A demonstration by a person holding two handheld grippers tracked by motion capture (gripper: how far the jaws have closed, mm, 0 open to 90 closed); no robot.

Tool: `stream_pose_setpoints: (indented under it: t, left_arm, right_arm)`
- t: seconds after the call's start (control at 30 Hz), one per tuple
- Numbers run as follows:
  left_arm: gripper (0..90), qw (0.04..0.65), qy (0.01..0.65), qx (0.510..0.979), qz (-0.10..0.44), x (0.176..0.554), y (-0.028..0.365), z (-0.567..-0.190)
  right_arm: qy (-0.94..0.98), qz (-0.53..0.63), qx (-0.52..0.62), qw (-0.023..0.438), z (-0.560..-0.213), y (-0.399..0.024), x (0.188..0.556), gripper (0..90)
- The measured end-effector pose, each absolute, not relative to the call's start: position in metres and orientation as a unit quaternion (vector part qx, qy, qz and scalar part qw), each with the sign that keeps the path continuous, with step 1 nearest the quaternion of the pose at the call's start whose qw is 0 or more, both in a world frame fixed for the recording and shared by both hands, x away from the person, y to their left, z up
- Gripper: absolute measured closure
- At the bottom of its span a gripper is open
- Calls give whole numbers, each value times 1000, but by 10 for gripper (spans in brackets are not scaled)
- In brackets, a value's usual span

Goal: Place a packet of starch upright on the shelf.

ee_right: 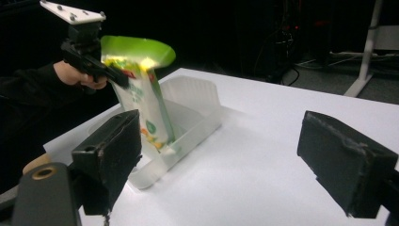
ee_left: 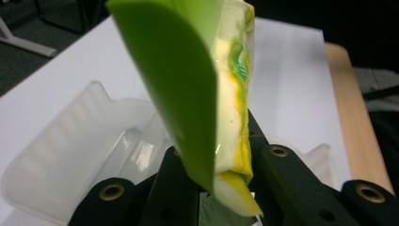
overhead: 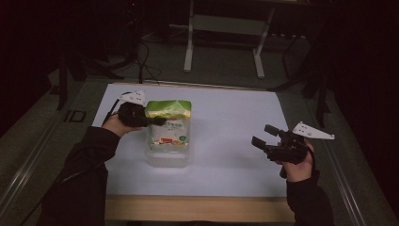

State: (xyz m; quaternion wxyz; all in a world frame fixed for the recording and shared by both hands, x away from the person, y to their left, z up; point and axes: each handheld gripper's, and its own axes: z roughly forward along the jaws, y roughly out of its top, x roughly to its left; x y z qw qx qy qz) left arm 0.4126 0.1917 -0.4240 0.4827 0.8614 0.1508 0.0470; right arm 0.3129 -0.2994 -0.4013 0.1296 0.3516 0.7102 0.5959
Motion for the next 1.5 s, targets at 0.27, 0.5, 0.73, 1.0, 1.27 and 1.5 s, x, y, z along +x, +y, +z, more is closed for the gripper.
stream_pose_setpoints:
  t: [0.27,0.5,0.73,1.0,1.27,1.5]
  left_arm:
    - [826,496,170,850,47,413,199,-441]
    - [809,490,175,852,63,412,198,-439]
    - [487,498,227,833,77,409,206,-436]
    - [11,506,294,807,85,398,212,-437]
    - [0,512,321,788,112,377,224,-435]
    - [1,494,329,797,115,355,221,-438]
  right_arm:
    - [714,591,354,123,-407,-299,313,141]
    - [720,586,351,122,-408,-296,312,141]
    - [721,582,354,123,-410,-298,312,141]
    - [725,577,357,121,-415,-297,311,141]
    - [727,571,360,123,-417,-298,311,141]
    - [730,569,359,121,-419,-297,311,141]
